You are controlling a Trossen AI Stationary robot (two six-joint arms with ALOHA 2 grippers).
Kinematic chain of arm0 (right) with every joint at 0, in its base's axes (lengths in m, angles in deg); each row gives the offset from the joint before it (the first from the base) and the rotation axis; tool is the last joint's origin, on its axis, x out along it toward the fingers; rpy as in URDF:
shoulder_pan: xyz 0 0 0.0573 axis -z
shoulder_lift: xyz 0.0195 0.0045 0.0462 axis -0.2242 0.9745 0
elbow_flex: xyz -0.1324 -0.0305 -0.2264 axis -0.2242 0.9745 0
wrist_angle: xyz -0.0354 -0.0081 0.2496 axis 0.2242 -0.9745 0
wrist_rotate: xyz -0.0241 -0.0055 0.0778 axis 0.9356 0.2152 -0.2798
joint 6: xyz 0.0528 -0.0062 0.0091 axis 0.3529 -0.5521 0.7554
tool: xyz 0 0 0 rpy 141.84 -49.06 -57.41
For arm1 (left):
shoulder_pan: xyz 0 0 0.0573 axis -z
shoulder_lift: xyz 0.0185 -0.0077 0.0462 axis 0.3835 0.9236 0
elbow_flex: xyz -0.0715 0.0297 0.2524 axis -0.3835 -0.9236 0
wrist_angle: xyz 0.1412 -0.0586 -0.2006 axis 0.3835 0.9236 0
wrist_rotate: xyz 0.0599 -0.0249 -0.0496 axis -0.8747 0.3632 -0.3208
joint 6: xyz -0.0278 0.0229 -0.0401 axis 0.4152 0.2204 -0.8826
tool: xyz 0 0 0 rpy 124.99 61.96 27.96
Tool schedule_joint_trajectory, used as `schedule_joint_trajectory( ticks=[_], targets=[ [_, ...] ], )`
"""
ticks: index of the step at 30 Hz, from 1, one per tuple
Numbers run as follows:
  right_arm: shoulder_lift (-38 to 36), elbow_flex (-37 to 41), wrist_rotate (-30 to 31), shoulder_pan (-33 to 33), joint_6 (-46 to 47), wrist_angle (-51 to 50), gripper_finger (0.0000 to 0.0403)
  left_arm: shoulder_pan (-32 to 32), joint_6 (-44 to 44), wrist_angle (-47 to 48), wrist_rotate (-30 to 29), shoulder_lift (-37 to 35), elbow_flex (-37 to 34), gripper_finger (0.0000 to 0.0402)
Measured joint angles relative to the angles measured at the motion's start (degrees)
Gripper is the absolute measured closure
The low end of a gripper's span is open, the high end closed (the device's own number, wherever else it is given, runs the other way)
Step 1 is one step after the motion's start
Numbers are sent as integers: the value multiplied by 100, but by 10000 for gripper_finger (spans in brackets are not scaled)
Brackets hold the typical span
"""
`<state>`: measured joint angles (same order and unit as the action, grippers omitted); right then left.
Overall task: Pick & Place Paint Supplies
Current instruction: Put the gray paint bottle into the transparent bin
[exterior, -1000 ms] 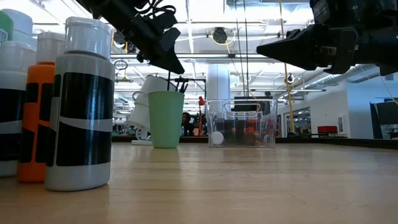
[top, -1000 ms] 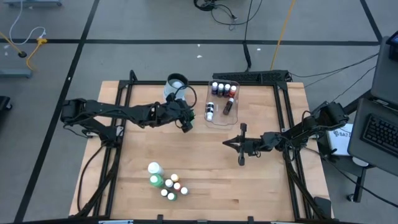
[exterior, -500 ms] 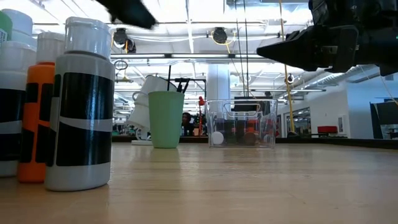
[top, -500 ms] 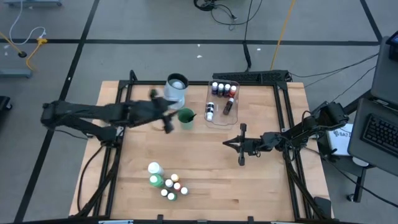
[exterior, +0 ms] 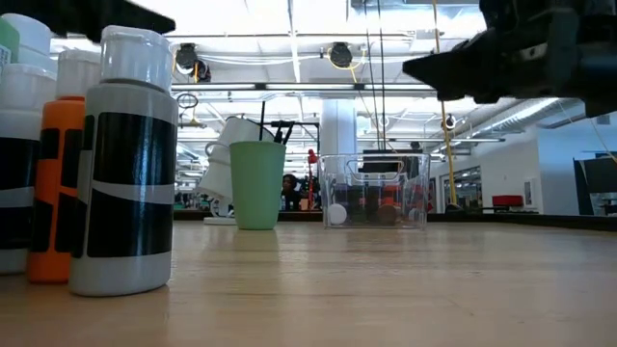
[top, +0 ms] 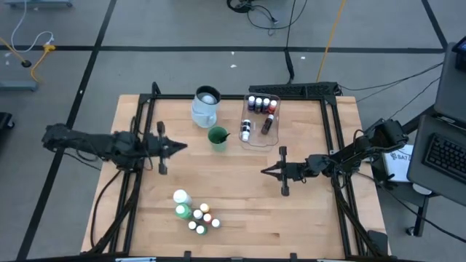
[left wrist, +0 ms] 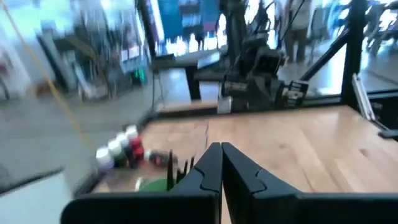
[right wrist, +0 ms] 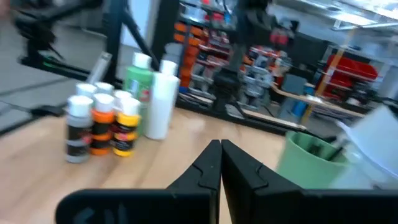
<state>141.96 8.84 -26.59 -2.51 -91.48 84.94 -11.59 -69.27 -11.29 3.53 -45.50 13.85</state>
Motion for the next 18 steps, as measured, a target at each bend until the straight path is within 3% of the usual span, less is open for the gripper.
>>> schedule_joint_trajectory(
  ticks=[4, 8, 12, 18],
  targets=[
    [-2, 0, -463, -2, 16, 73, 399, 0, 376, -1370, 562, -131, -1083, 399],
    [-2, 0, -576, -2, -125, -10, 399, 0, 431, -1879, 828, -127, -1624, 396],
    [-2, 0, -571, 68, -161, -56, 399, -3, 737, -2029, 876, -127, -1816, 399],
    [-2, 0, -563, 192, 675, 146, 399, -102, 720, -2102, 880, -127, -1585, 398]
  ],
)
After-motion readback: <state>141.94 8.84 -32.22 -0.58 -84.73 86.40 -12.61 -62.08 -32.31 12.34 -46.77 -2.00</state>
